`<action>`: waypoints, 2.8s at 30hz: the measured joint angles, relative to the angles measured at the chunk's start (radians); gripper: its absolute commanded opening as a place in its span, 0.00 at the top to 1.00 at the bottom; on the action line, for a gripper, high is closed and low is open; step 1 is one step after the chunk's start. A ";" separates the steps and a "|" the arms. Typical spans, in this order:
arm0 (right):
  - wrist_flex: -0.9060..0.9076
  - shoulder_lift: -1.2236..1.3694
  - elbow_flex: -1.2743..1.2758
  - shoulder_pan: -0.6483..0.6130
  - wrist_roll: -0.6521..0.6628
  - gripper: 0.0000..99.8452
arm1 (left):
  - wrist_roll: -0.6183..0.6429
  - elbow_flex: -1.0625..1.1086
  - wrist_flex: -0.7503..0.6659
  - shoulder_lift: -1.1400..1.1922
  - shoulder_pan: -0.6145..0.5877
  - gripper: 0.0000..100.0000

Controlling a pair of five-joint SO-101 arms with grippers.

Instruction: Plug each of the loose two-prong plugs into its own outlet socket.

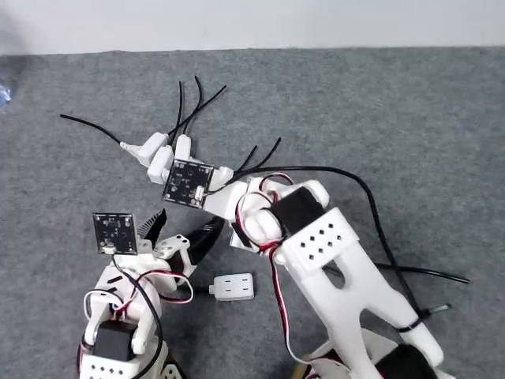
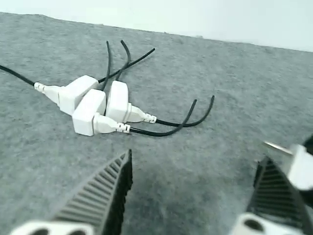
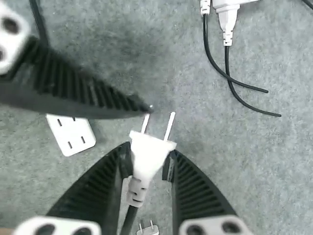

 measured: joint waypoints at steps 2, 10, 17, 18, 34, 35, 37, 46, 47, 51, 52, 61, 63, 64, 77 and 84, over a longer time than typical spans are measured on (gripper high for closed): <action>0.003 -0.002 0.000 0.000 0.000 0.99 | 0.000 0.000 0.000 0.000 -0.017 0.63; 0.009 0.023 0.000 -0.034 -0.011 0.99 | 0.000 0.002 -0.003 0.000 -0.049 0.63; -0.003 0.023 0.000 -0.052 -0.046 0.99 | 0.000 0.002 -0.003 0.000 -0.057 0.63; -0.003 0.023 0.000 -0.055 -0.048 0.99 | 0.000 0.002 -0.003 0.000 -0.057 0.63; -0.032 0.025 -0.121 -0.069 -0.097 0.99 | 0.009 0.002 -0.014 -0.002 -0.063 0.63; -0.032 0.025 -0.126 -0.069 -0.097 0.99 | 0.009 0.000 -0.014 -0.002 -0.063 0.63; -0.032 0.025 -0.126 -0.069 -0.097 0.99 | 0.009 0.000 -0.014 -0.002 -0.063 0.63; -0.032 0.025 -0.127 -0.068 -0.097 0.99 | 0.005 0.002 -0.014 -0.002 -0.063 0.63; -0.032 0.025 -0.127 -0.060 -0.097 0.99 | 0.008 0.002 -0.014 -0.002 -0.063 0.63; -0.032 0.025 -0.106 -0.005 -0.092 0.99 | 0.003 0.002 -0.014 -0.002 -0.078 0.63; -0.032 0.023 -0.080 0.011 -0.083 0.99 | 0.003 0.002 -0.014 -0.002 -0.098 0.63; 0.037 0.025 0.020 0.066 -0.066 0.99 | -0.061 0.006 0.094 -0.002 -0.376 0.63; 0.037 0.031 0.023 0.091 -0.049 0.99 | -0.094 0.034 0.114 -0.002 -0.408 0.63; 0.029 0.032 0.037 0.106 -0.029 0.99 | -0.106 0.048 0.115 -0.002 -0.414 0.63; -0.173 0.181 0.203 0.275 0.137 0.99 | -0.157 0.064 0.118 -0.002 -0.423 0.63; -0.276 0.304 0.216 0.069 0.052 0.97 | -0.157 0.064 0.118 -0.002 -0.423 0.63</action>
